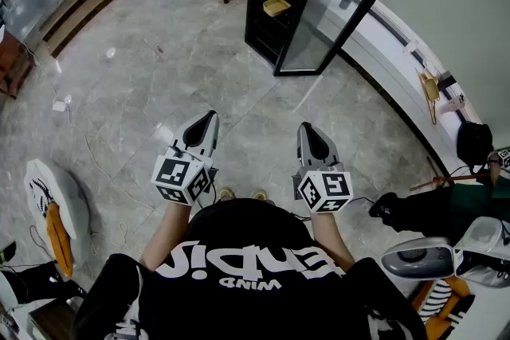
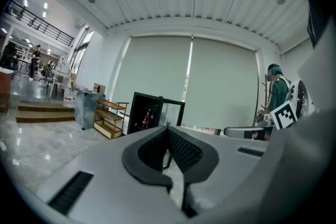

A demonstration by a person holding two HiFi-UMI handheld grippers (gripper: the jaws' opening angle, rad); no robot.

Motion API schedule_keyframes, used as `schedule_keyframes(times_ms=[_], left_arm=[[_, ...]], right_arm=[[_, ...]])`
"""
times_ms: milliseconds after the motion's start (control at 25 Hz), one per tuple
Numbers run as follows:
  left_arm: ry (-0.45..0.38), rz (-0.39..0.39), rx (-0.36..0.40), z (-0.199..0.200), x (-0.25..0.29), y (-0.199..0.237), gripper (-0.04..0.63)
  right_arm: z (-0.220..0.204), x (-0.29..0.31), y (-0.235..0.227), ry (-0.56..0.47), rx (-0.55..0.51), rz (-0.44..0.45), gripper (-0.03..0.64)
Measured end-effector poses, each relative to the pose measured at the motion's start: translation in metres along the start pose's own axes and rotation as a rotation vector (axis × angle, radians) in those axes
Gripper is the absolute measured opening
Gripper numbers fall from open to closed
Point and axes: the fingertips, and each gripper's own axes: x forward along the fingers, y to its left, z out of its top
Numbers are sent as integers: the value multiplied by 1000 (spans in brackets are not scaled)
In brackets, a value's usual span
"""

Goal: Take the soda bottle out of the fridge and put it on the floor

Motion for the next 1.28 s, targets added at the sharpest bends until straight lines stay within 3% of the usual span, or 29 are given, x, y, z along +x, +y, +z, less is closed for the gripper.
schedule_keyframes(times_ms=[480,1040,1280], left_arm=[[25,-55,21,-2,8,-1,6],[44,-116,-10,-12,10,32,6],[43,-134,0,-5,40,51,6]], right_arm=[[-2,9,6,-3,18,-10,21],[-23,27,35,-9,28,-65,21],[-15,58,23,-19,27,-94,21]])
